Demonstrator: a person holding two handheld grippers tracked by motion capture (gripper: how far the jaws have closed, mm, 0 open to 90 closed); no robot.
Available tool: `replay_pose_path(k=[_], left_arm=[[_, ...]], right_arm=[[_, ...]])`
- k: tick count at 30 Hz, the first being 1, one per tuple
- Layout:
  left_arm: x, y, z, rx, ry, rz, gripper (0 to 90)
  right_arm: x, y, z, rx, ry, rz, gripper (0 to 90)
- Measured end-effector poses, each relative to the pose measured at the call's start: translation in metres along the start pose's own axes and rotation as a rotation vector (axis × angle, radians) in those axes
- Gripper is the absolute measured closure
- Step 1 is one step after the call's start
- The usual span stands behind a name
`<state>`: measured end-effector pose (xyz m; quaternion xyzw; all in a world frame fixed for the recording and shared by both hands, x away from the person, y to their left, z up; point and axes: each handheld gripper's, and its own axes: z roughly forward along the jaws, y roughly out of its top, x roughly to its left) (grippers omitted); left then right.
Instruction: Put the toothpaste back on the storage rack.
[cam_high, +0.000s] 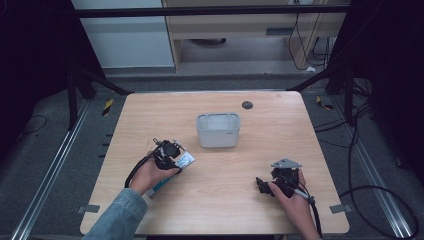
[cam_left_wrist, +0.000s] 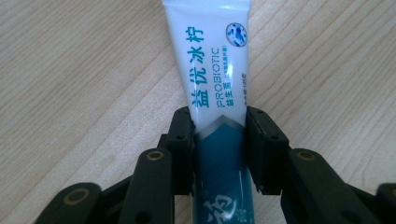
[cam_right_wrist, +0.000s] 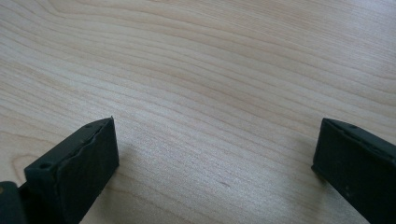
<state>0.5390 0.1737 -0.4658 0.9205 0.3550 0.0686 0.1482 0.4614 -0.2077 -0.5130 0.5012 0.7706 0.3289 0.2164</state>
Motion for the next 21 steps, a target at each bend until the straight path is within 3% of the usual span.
replay_pose_path(k=[9,17,21], left_arm=[[0.001,-0.003,-0.005,-0.033,-0.026,-0.009,76.0],[-0.001,-0.006,-0.008,-0.06,-0.009,-0.016,78.1],[-0.002,-0.008,-0.017,-0.106,0.005,-0.031,78.5]], right_arm=[[0.0,0.0,0.0,0.0,-0.001,-0.002,0.4],[0.0,0.0,0.0,0.0,-0.001,-0.002,0.4],[0.0,0.0,0.0,0.0,-0.001,-0.002,0.4]])
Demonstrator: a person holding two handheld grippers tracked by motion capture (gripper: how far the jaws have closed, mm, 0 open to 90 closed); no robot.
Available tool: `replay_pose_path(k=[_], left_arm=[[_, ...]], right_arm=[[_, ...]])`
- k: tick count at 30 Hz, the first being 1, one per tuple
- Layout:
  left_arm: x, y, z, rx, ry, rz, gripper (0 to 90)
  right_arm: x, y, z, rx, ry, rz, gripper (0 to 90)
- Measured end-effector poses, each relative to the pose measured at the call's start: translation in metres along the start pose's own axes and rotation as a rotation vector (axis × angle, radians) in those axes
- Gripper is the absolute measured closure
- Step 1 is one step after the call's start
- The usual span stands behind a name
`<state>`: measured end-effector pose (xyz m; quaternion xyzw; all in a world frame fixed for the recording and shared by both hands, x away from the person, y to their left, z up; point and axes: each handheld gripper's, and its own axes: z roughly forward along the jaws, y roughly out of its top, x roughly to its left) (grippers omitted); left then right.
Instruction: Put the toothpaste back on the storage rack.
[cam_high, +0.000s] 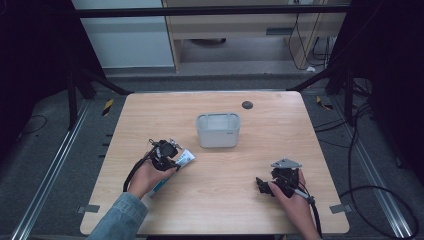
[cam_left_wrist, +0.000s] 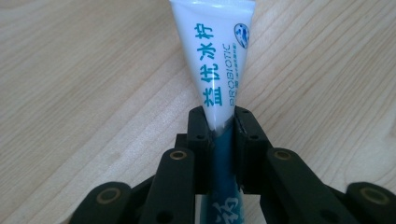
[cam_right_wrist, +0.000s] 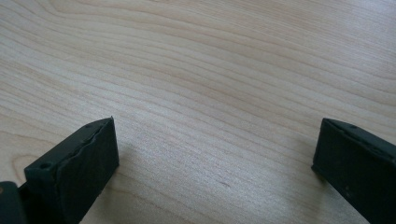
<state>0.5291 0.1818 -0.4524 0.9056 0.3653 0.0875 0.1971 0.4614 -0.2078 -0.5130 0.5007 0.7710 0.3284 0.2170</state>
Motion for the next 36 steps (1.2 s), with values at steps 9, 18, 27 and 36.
replay_pose_path(k=[9,18,27,36], left_arm=[[-0.002,0.001,-0.027,-0.078,0.0,-0.01,78.7],[-0.005,0.002,-0.05,-0.145,-0.008,-0.002,78.8],[-0.013,0.013,-0.063,-0.192,-0.004,0.009,78.8],[-0.032,0.041,-0.063,-0.223,-0.02,0.045,78.7]], right_arm=[[0.0,0.0,0.0,0.0,0.0,-0.001,0.4],[0.0,0.0,0.001,-0.001,0.0,-0.004,0.4],[0.0,0.001,0.001,0.001,0.001,0.0,0.4],[0.0,0.001,0.001,0.0,0.002,0.002,0.4]])
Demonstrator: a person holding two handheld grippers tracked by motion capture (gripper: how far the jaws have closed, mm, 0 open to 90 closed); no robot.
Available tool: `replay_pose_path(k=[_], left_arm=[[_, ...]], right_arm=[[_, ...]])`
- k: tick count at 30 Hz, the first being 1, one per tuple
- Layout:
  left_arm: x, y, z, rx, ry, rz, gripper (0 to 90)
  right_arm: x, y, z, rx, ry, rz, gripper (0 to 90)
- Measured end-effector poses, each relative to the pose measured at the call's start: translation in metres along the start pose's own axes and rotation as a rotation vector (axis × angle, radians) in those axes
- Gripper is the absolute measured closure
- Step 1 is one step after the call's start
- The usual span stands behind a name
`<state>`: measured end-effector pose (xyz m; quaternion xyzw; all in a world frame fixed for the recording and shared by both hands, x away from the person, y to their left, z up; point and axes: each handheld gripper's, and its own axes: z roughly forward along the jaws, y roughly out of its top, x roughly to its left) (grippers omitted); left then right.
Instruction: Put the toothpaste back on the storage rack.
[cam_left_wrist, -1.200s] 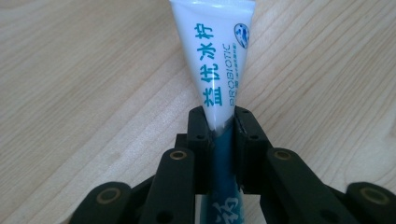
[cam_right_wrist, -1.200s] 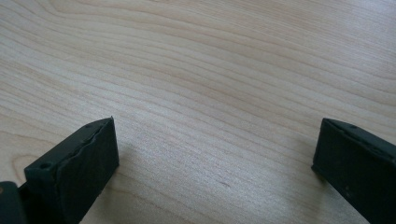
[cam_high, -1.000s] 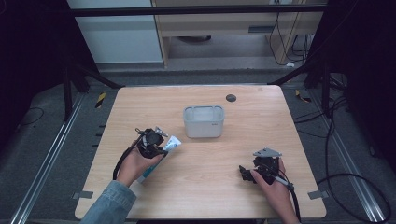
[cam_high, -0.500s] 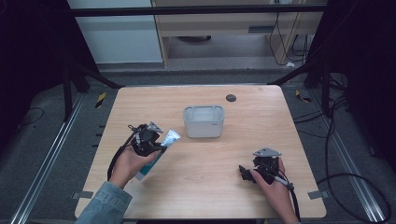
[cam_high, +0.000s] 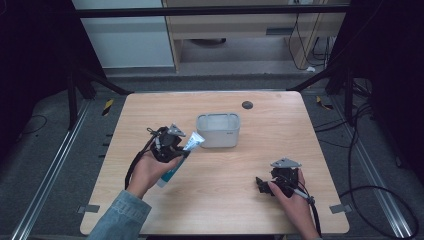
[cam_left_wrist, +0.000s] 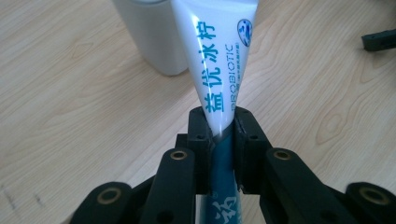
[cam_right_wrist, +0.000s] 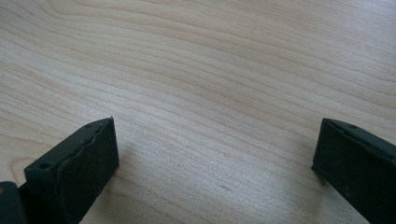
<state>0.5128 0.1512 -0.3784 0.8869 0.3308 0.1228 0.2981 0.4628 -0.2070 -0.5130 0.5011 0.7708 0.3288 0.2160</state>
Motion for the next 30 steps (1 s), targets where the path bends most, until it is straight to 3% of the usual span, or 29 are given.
replay_pose_path(k=[17,21,30], left_arm=[[-0.028,0.068,0.008,-0.047,-0.022,0.075,78.7],[-0.029,0.078,0.012,-0.053,-0.042,0.078,78.7],[-0.032,0.109,0.008,-0.092,-0.023,0.088,78.7]], right_arm=[[0.0,0.0,0.0,0.0,0.0,0.0,0.4],[0.0,0.0,0.0,0.0,0.001,0.002,0.4],[0.001,0.0,0.0,0.001,-0.003,0.006,0.3]])
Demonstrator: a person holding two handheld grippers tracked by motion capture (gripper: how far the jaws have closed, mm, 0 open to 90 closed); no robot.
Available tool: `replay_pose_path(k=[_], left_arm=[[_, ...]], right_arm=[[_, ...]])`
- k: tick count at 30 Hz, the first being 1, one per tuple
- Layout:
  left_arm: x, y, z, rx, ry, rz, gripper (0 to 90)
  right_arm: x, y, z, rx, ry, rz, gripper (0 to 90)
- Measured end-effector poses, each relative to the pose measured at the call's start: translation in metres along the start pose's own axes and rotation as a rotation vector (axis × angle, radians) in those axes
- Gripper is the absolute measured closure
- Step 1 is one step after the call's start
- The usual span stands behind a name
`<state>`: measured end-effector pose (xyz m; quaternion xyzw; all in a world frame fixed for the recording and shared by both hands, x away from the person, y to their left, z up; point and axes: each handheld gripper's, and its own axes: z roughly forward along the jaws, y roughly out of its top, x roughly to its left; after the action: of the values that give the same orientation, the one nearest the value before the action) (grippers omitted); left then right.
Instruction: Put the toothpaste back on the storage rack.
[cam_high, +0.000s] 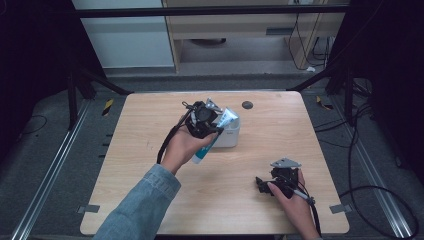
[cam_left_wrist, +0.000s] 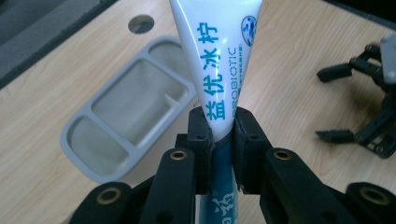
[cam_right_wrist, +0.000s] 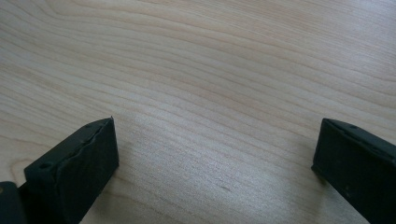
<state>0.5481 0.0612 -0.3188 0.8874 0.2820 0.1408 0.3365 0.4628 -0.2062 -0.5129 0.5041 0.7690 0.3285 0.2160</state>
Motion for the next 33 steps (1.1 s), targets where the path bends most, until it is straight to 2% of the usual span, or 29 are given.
replay_pose_path(k=[4,8,11,13,17,24,29,33], left_arm=[[0.004,0.015,0.001,-0.006,0.025,0.003,78.6],[0.011,0.029,0.001,-0.039,0.032,-0.019,78.6],[0.013,0.04,0.005,-0.054,0.067,-0.017,78.6],[0.016,0.045,0.007,-0.08,0.07,-0.031,78.6],[0.023,0.049,0.01,-0.098,0.069,-0.059,78.7],[0.029,0.051,0.011,-0.138,0.081,-0.078,78.8],[0.035,0.056,0.012,-0.133,0.109,-0.096,78.7],[0.039,0.058,0.008,-0.167,0.11,-0.117,78.8]], right_arm=[[0.0,0.0,0.0,0.0,-0.001,0.001,0.4],[0.0,0.0,0.0,0.001,-0.002,0.001,0.3],[0.0,0.0,0.0,0.002,-0.004,0.001,0.3],[0.001,0.001,0.0,0.001,-0.009,0.002,0.4],[0.001,0.001,0.001,-0.002,-0.01,0.004,0.4],[0.001,0.001,0.001,-0.002,-0.01,0.004,0.4],[0.001,0.001,0.001,-0.001,-0.011,0.006,0.3],[0.002,0.001,0.001,-0.001,-0.011,0.007,0.3]])
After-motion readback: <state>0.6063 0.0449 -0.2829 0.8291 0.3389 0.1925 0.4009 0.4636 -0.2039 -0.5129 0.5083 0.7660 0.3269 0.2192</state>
